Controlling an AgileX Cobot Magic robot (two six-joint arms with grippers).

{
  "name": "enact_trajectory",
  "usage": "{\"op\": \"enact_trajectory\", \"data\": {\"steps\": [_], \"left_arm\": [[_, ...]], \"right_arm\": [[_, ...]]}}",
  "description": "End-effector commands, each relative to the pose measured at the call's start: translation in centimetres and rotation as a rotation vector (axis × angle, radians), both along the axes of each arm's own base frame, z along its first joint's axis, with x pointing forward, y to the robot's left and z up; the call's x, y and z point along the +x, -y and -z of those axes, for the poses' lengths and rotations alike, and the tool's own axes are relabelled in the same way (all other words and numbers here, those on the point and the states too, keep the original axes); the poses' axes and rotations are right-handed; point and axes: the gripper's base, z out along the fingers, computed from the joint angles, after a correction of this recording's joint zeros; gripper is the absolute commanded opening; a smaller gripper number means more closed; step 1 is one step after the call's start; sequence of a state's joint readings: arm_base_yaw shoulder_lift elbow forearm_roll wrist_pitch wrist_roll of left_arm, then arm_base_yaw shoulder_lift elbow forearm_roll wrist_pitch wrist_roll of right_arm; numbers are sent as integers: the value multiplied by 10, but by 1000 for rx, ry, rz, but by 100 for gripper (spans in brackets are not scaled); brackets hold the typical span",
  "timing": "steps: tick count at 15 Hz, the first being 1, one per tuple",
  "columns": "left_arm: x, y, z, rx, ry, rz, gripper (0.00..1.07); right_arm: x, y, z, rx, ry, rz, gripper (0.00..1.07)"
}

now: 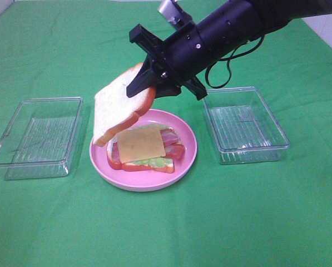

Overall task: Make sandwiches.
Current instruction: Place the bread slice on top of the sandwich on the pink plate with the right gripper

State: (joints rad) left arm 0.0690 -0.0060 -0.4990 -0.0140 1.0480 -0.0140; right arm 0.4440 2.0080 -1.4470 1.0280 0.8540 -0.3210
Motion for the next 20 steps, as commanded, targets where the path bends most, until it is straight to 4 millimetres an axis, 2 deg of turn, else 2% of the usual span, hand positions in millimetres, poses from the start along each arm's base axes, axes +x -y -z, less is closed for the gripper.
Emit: {"op": "enact_trajectory", "data": {"steps": [1, 4, 8, 9, 11, 12, 13, 14, 15, 16, 17, 20], "left_arm": [[-3, 0, 0, -4, 25, 2, 88], [-3, 0, 0, -4, 25, 2, 88], [-3, 0, 0, -4, 25, 2, 88], [-3, 0, 0, -4, 25, 2, 88], [-3, 0, 0, -4, 25, 2, 88], [-3, 0, 0, -4, 25, 2, 88], [-3, 0, 0, -4, 25, 2, 88], [-3, 0, 0, -4, 25, 2, 88], [-3, 0, 0, -4, 25, 2, 88], [-3, 0, 0, -4, 25, 2, 88], [-3, 0, 0, -4, 25, 2, 88], [-3, 0, 0, -4, 25, 2, 88]], "right_arm": [[9, -7, 10, -1, -20, 0, 0], [16, -5, 33, -42, -59, 22, 0], [19, -4, 47, -58, -75, 38, 0], [19, -4, 56, -71, -100, 25, 0], [19, -4, 56, -71, -101, 28, 0], [20, -4, 55, -74, -95, 25, 4], [20, -3, 55, -93, -95, 24, 15], [20, -2, 55, -109, -108, 38, 31], [20, -1, 55, -119, -108, 38, 38], [19, 3, 53, -163, -86, 23, 65], [19, 4, 50, -175, -71, 17, 69], [18, 10, 44, -245, -43, 13, 69]]}}
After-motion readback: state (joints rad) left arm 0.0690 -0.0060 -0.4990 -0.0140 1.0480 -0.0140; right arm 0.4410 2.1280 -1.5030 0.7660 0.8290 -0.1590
